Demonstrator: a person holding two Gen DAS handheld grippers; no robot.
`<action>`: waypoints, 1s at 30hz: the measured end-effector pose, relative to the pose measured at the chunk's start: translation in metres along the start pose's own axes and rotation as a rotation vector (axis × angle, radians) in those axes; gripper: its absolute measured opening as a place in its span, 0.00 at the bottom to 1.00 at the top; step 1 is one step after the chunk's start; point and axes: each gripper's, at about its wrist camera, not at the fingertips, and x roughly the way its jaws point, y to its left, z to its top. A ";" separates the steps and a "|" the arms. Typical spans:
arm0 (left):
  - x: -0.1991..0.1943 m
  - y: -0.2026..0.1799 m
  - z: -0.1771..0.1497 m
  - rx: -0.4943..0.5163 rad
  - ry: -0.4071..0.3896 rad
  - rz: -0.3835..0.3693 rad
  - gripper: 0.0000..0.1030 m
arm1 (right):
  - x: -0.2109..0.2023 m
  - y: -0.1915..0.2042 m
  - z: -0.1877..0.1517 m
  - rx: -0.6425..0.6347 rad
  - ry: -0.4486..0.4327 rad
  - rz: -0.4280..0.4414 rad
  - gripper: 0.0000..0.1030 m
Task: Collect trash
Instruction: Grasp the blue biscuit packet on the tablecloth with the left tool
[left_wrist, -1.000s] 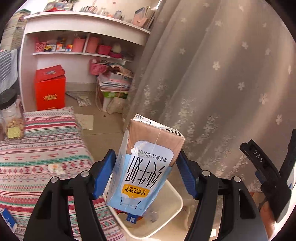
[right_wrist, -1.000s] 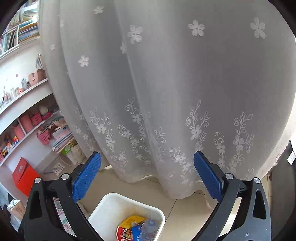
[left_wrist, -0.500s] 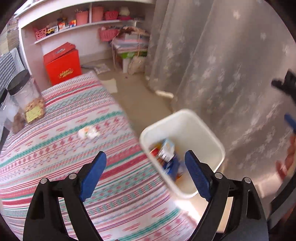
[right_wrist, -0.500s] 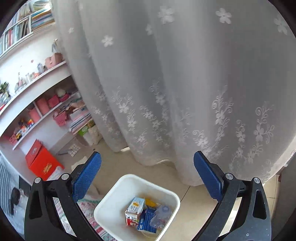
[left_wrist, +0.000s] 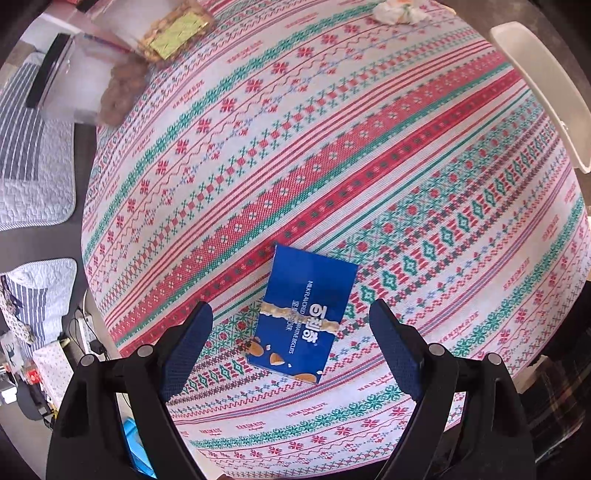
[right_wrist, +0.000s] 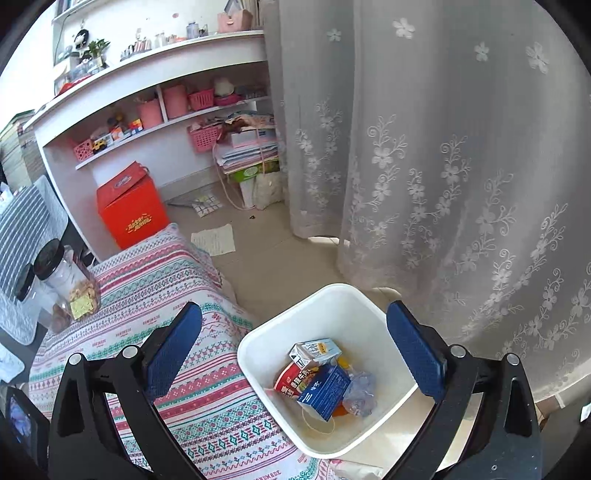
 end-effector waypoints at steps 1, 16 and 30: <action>0.006 0.003 -0.001 -0.005 0.010 -0.014 0.82 | 0.001 0.004 -0.001 -0.007 0.004 0.002 0.93; 0.036 0.034 -0.025 -0.024 -0.025 -0.161 0.56 | 0.016 0.056 -0.012 -0.132 0.049 0.026 0.93; -0.084 0.117 -0.118 -0.649 -0.585 -0.503 0.56 | 0.085 0.169 -0.043 -0.746 0.159 0.355 0.86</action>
